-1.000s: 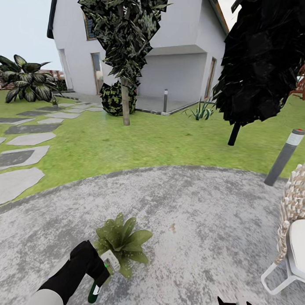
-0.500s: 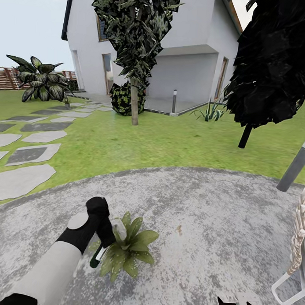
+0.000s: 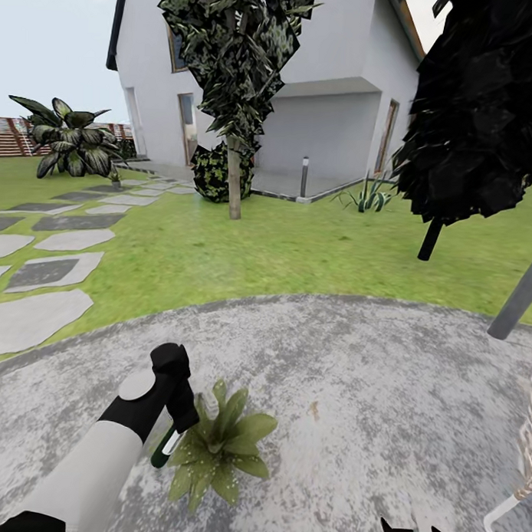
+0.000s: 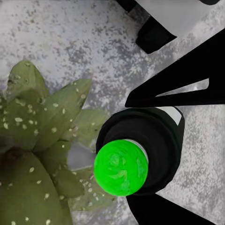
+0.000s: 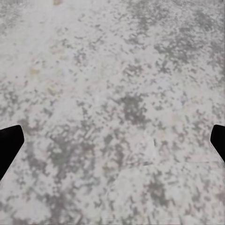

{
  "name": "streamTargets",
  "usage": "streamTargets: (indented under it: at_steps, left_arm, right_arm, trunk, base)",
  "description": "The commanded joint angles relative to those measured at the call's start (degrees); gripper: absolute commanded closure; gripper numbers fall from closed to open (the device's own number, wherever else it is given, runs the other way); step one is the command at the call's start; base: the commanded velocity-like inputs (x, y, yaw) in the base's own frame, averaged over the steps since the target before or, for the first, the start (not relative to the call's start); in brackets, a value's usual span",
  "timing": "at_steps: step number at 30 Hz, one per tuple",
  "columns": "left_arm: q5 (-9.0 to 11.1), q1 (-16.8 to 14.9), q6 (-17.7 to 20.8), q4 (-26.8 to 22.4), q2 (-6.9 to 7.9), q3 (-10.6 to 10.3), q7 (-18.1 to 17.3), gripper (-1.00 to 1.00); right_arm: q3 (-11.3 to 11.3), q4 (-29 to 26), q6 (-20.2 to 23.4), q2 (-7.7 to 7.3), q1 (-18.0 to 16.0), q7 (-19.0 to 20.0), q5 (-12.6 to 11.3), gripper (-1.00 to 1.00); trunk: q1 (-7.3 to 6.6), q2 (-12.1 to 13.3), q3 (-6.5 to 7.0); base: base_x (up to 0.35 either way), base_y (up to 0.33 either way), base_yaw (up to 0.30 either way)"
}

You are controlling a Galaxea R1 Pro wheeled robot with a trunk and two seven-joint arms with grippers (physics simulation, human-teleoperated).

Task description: Pick up the pesticide atomizer in the garden and spray insectifuge to fully cover both potted plants in the garden.

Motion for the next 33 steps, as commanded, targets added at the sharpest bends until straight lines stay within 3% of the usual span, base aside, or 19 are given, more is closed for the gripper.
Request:
streamTargets:
  at_steps: [1,6,10,13,17,20,23,28,33]
  left_arm:
    - [-0.5,-0.2,0.6,0.0,-0.04,0.0,-0.5,1.00]
    - [-0.4,-0.6,0.4,0.0,-0.48,-0.7,-0.7,1.00]
    - [-2.0,-0.8,0.5,-0.1,-1.18,-7.5,-2.1,1.00]
    - [-4.9,-1.1,0.6,-0.2,-1.18,-8.8,-2.1,1.00]
    - [-5.5,-2.2,0.8,-0.2,-0.97,-8.6,-2.1,1.00]
    - [-5.2,-3.2,0.8,-0.2,-1.01,-5.0,-2.1,1.00]
    - [-5.5,-3.3,0.7,-0.2,-0.59,-3.1,-2.1,1.00]
    - [-5.2,-2.6,0.7,-0.2,1.63,-2.3,-2.1,1.00]
    - [-5.0,-2.3,0.7,-0.1,0.62,-2.2,-2.1,1.00]
  right_arm:
    - [-0.5,0.1,-0.2,-0.02,-0.1,0.3,0.2,-1.00]
    - [-0.5,0.1,-0.1,0.12,0.0,0.3,0.2,-1.00]
    - [-0.5,0.1,-0.1,0.07,0.0,0.3,0.2,-1.00]
    - [-0.5,0.1,-0.1,0.11,0.0,0.3,0.2,-1.00]
    - [-0.5,0.1,-0.1,0.04,0.0,0.3,0.2,-1.00]
    - [-0.5,0.1,-0.1,0.05,-0.1,0.3,0.2,-1.00]
    - [-0.5,0.1,-0.1,0.08,-0.1,0.3,0.2,-1.00]
    - [-0.5,0.1,-0.1,0.14,0.0,0.3,0.2,-1.00]
    - [-0.5,0.1,-0.1,0.15,0.0,0.3,0.2,-1.00]
  trunk:
    - [0.02,0.0,-0.06]
    - [0.02,0.0,-0.06]
    - [0.02,0.0,-0.06]
    - [0.02,0.0,-0.06]
    - [0.02,0.0,-0.06]
    - [0.02,0.0,-0.06]
    - [0.02,0.0,-0.06]
    - [0.02,0.0,-0.06]
    - [0.02,0.0,-0.06]
  base:
    - [0.337,0.000,0.000]
    - [0.190,0.000,0.000]
    - [0.012,0.000,0.000]
    - [0.001,0.000,0.000]
    - [0.000,0.000,0.000]
    - [0.000,0.000,0.000]
    - [0.000,0.000,0.000]
    - [0.000,0.000,0.000]
    - [0.064,-0.029,0.000]
